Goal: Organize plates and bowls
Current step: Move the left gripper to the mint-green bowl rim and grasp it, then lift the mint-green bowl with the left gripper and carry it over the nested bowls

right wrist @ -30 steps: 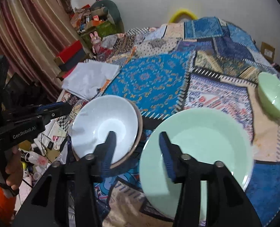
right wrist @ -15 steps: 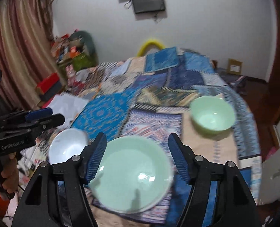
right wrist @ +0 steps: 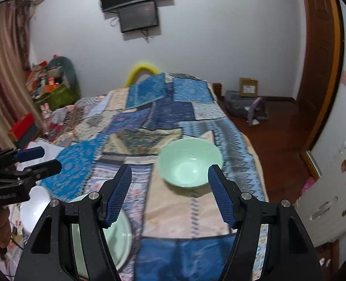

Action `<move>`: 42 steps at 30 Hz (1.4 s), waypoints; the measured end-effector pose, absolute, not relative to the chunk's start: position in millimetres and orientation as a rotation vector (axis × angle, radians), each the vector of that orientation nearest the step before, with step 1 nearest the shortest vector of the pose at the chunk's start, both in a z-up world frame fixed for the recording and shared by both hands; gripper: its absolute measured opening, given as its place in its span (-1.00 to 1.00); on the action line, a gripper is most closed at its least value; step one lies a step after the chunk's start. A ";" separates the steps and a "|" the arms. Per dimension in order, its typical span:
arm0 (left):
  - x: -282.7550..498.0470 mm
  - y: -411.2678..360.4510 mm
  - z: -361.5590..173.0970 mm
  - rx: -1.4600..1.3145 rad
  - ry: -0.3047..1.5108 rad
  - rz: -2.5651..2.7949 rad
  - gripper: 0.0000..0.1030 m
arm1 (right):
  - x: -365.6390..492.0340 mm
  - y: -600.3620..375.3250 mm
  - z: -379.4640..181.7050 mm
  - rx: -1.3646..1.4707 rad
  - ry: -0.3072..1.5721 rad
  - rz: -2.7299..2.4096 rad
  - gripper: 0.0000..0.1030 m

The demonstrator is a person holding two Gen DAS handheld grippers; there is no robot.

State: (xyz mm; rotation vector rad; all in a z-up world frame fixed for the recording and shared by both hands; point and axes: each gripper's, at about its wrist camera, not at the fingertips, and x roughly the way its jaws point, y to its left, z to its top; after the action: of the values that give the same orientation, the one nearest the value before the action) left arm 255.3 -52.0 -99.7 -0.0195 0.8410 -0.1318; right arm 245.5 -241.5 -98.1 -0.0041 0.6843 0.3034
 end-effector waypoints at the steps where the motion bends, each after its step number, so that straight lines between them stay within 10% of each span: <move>1: 260.8 -56.3 -102.9 -0.023 0.852 -0.139 0.41 | 250.4 -246.3 -100.5 -0.004 0.689 0.291 0.25; 15: 362.3 -101.8 -174.3 -0.012 0.961 -0.175 0.41 | 318.5 -278.2 -160.2 0.029 0.792 0.240 0.22; 28: 412.7 -123.5 -233.7 -0.041 1.070 -0.257 -0.19 | 359.7 -290.0 -205.5 0.083 0.885 0.255 -0.25; 42: 436.7 -138.6 -259.6 -0.061 1.141 -0.299 -0.39 | 380.8 -286.5 -231.2 0.157 0.970 0.318 -0.60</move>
State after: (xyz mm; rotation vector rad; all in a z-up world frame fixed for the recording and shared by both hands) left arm 436.7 -138.6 -259.6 -0.0611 1.1411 -0.2988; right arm 380.8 -286.5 -231.2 0.1572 0.9697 0.3175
